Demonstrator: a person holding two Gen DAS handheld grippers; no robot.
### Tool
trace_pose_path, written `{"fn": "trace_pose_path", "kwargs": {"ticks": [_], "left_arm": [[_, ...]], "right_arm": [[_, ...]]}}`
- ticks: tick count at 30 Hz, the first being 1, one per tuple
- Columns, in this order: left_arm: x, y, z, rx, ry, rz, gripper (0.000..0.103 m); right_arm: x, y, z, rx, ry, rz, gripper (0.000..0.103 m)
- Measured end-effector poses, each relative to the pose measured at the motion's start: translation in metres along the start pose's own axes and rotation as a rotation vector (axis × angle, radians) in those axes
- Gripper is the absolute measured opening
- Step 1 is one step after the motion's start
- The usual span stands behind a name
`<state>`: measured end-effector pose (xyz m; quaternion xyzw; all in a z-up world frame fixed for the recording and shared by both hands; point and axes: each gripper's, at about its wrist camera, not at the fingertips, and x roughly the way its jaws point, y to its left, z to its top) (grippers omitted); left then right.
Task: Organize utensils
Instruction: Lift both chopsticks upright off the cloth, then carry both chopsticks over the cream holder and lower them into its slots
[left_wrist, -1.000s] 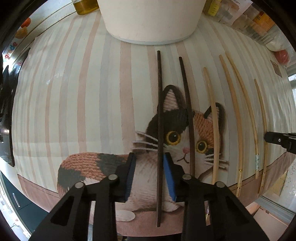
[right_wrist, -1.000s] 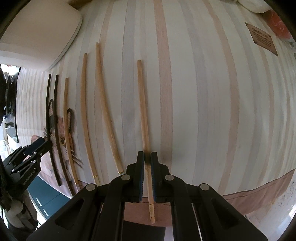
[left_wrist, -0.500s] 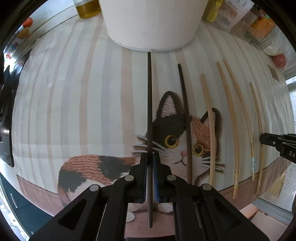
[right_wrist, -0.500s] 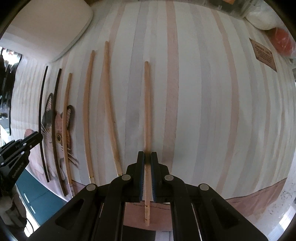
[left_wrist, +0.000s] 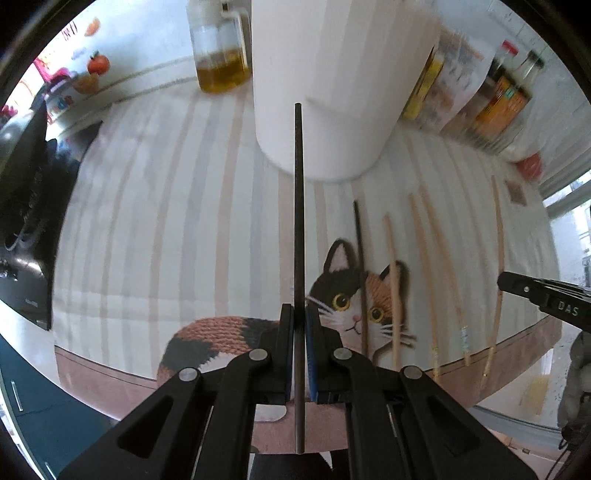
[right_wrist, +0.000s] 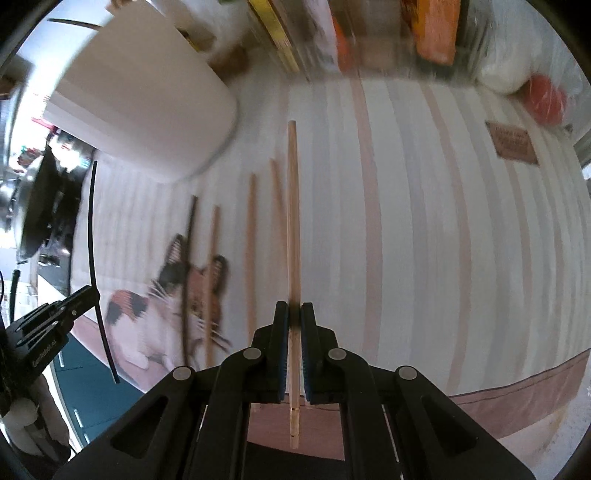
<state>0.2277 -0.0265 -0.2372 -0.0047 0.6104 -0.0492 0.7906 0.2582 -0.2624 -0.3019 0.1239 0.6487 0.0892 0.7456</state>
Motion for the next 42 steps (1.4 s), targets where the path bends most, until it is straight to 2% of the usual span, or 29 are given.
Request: {"fn": "trace_pose_path", "kwargs": {"ticks": [8,14,18,24,32,37,42], "left_arm": [[-0.065,0.008,0.011,-0.019,-0.136,-0.044,0.004],[-0.122,0.014,0.027,-0.044,-0.271,-0.092,0.004],[-0.159,0.012,0.053,-0.048,-0.373,-0.138,0.004],[-0.193,0.002,0.107,-0.028,-0.502,-0.172,0.004],[-0.192,-0.008,0.173,0.003,-0.583,-0.188,0.003],[-0.172,-0.01,0.205,0.011,-0.583,-0.199,0.003],[-0.152,-0.005,0.231,0.001,-0.57,-0.225,0.003]], "right_arm": [[-0.058,0.02,0.02,-0.022,-0.152,0.076,0.006],[-0.112,0.04,0.037,-0.047,-0.28,0.14,0.006],[-0.146,0.061,0.05,-0.063,-0.378,0.184,0.006],[-0.188,0.088,0.085,-0.065,-0.527,0.237,0.006],[-0.209,0.101,0.139,-0.036,-0.695,0.233,0.006],[-0.196,0.103,0.164,-0.021,-0.759,0.231,0.006],[-0.182,0.107,0.175,-0.023,-0.824,0.217,0.006]]}}
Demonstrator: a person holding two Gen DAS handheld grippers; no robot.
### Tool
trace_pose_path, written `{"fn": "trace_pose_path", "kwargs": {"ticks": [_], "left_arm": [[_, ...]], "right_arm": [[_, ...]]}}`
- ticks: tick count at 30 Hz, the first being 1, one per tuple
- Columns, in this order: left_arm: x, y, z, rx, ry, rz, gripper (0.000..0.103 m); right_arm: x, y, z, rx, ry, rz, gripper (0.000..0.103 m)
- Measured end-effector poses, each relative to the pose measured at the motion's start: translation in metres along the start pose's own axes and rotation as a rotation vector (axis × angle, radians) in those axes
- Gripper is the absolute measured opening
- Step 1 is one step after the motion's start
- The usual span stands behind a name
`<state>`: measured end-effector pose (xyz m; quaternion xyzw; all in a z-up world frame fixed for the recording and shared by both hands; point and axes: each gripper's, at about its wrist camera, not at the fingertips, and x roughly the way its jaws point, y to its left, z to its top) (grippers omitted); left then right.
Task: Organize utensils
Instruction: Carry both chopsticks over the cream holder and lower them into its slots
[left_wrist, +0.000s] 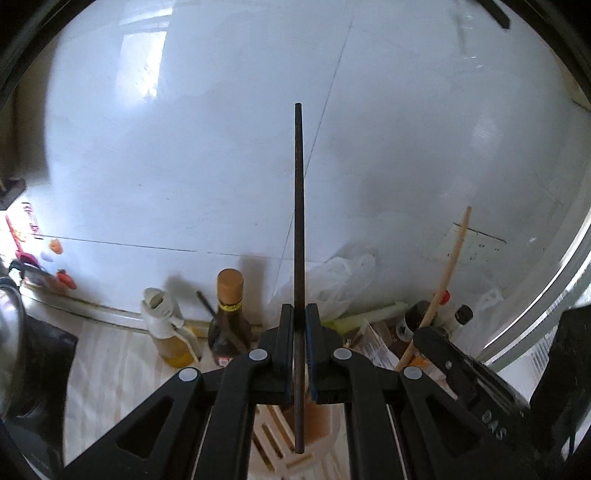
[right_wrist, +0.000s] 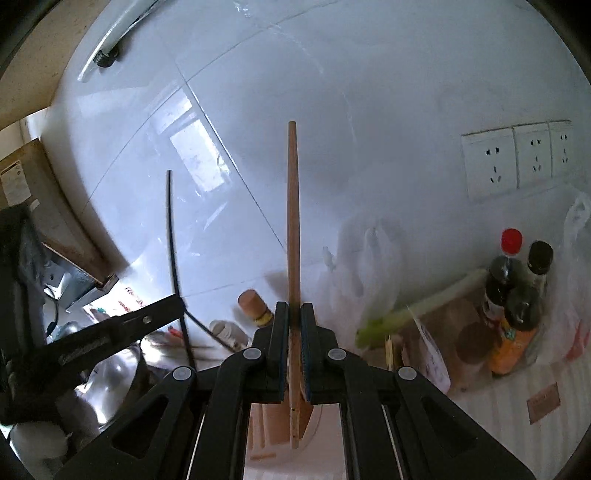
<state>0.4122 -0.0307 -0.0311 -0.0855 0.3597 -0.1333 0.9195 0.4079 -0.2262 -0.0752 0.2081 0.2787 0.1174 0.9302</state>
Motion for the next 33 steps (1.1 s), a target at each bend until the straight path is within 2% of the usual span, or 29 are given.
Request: {"fn": "trace_pose_path", "kwargs": {"ticks": [7,13,23,33], "left_arm": [[0.029,0.009,0.013,-0.005,-0.012,-0.039,0.004],[0.052,0.013,0.009,0.011,-0.001,-0.067,0.004],[0.075,0.02,-0.003,0.033,0.013,-0.085,0.004],[0.079,0.016,-0.019,0.053,0.054,-0.112,0.004]], "right_arm": [[0.022,-0.004,-0.008,0.005,-0.023,0.0,0.006],[0.031,-0.006,-0.022,-0.016,-0.045,-0.009,0.006],[0.025,-0.011,-0.044,-0.017,-0.075,0.015,0.006],[0.015,-0.01,-0.065,-0.05,-0.043,0.051,0.007]]}}
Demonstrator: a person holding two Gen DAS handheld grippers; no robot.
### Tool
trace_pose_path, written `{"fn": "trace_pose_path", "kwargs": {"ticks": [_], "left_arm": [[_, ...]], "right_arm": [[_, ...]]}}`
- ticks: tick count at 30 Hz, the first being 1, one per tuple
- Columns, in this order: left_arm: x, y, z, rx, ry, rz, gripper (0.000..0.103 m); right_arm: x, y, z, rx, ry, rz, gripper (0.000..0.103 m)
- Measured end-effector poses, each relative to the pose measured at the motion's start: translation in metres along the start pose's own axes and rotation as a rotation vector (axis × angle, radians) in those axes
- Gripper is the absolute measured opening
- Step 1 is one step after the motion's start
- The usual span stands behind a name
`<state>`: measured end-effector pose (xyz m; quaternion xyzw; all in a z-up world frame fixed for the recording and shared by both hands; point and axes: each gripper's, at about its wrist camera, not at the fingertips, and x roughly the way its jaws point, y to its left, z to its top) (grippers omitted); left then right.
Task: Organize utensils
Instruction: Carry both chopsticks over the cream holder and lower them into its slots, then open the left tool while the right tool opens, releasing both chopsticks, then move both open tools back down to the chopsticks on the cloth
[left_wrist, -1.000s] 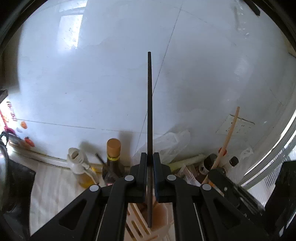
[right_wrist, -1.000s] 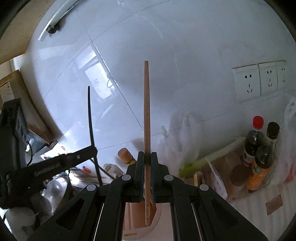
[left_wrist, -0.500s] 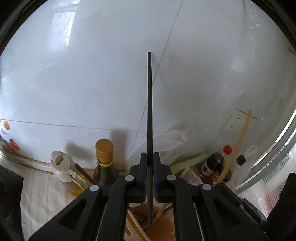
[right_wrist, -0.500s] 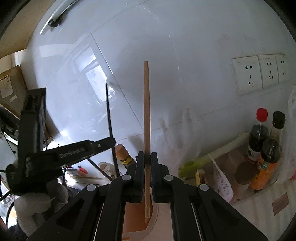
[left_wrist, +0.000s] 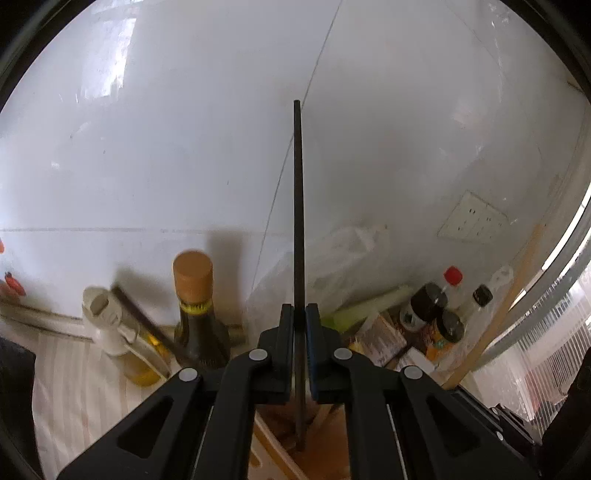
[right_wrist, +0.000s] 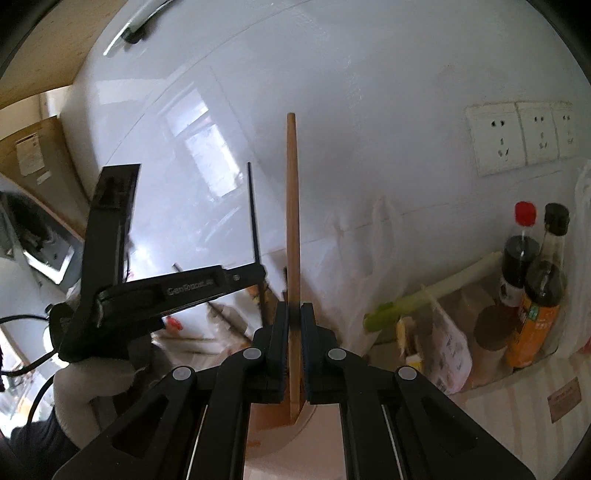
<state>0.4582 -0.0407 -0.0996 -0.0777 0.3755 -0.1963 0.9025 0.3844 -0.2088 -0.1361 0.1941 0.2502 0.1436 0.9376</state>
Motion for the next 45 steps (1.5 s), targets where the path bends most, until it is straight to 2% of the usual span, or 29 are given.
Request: {"fn": "trace_pose_path", "kwargs": {"ticks": [7,9,10,11,12,13,14,16,17,19,20,25,29,35,45], "left_arm": [[-0.01,0.003,-0.01,-0.032,0.038,0.009,0.008],[-0.019,0.004,-0.01,-0.052,0.039,0.039,0.018],[-0.026,0.004,-0.01,-0.054,0.026,0.054,0.041],[-0.036,0.004,-0.009,-0.055,0.0,0.063,0.074],[-0.046,0.004,-0.008,-0.061,-0.025,0.065,0.088],[-0.056,0.005,-0.007,-0.07,-0.05,0.072,0.101],[-0.069,0.006,-0.005,-0.079,-0.08,0.082,0.102],[-0.089,0.008,-0.003,-0.082,-0.108,0.115,0.103],[-0.096,0.008,-0.003,-0.081,-0.121,0.134,0.103],[-0.118,0.008,-0.005,-0.069,-0.161,0.184,0.103],[-0.13,0.007,-0.008,-0.054,-0.182,0.22,0.103],[-0.166,0.007,-0.03,-0.042,-0.214,0.32,0.103],[-0.177,0.008,-0.049,-0.061,-0.185,0.33,0.103],[-0.186,0.002,-0.085,-0.045,-0.133,0.351,0.103],[-0.156,0.006,-0.161,-0.018,0.072,0.402,0.103]], "right_arm": [[-0.013,0.002,-0.012,-0.008,0.045,0.036,0.007],[-0.017,0.002,-0.011,-0.004,0.056,0.046,0.007],[-0.022,0.003,-0.011,-0.001,0.056,0.054,0.009],[-0.026,0.004,-0.011,0.0,0.053,0.058,0.011],[-0.029,0.006,-0.009,0.0,0.05,0.059,0.019],[-0.034,0.008,-0.007,-0.004,0.046,0.065,0.032],[-0.039,0.009,-0.006,-0.003,0.04,0.068,0.039],[-0.049,0.012,-0.001,0.006,0.029,0.076,0.068],[-0.055,0.013,0.002,0.009,0.022,0.074,0.074],[-0.07,0.018,0.007,0.008,0.003,0.048,0.098],[-0.077,0.021,0.008,0.0,-0.004,0.013,0.102],[-0.107,0.037,0.008,-0.031,-0.017,-0.143,0.103],[-0.131,0.043,0.005,-0.024,-0.018,-0.164,0.103],[-0.147,0.046,-0.011,-0.026,0.038,-0.193,0.103],[-0.131,0.01,-0.074,0.042,0.226,-0.242,0.103]]}}
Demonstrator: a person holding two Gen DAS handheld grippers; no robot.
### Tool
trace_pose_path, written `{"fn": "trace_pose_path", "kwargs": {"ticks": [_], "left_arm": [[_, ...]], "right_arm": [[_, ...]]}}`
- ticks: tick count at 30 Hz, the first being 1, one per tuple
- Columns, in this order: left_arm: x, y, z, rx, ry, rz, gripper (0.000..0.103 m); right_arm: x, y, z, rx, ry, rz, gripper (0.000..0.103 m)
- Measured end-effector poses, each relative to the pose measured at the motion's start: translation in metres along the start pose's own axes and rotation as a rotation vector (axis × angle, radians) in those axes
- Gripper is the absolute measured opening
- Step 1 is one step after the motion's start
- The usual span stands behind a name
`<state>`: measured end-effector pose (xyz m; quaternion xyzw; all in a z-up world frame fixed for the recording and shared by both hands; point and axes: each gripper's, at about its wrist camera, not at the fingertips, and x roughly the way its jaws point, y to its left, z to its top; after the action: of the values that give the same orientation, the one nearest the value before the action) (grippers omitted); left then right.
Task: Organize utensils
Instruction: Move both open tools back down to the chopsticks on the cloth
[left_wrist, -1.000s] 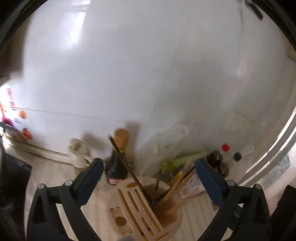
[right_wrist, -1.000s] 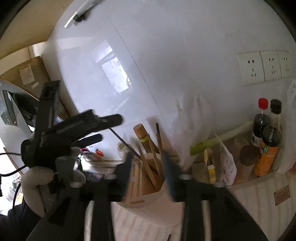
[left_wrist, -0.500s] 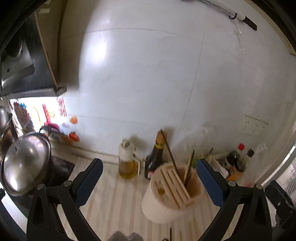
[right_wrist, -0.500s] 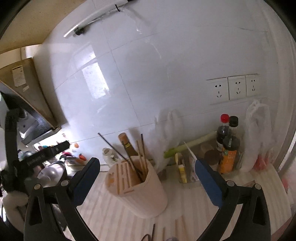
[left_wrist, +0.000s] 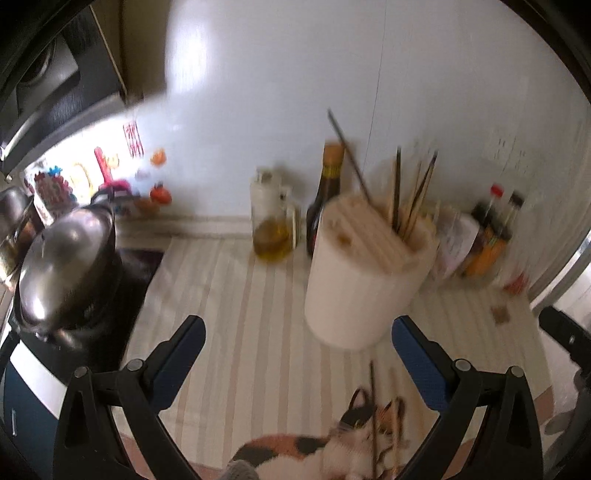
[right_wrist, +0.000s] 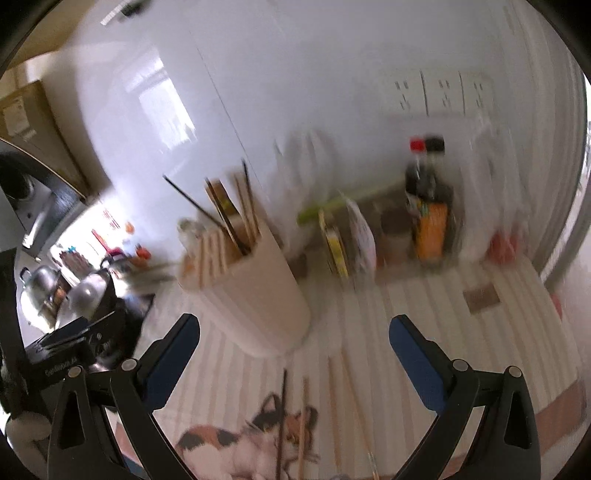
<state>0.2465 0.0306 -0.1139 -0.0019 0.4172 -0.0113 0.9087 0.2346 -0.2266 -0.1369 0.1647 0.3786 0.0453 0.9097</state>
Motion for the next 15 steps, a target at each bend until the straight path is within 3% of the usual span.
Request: {"fn": "trace_pose_path", "kwargs": {"ticks": [8,15], "left_arm": [[0.034,-0.005,-0.05,0.024,0.111,0.095,0.103],[0.069,-0.01,-0.079,0.039,0.215,0.111,0.103]], "right_arm": [[0.038,-0.029,-0.037,0.031,0.145,-0.052,0.103],[0.077,-0.054,-0.068,0.044,0.303,-0.119,0.103]]}}
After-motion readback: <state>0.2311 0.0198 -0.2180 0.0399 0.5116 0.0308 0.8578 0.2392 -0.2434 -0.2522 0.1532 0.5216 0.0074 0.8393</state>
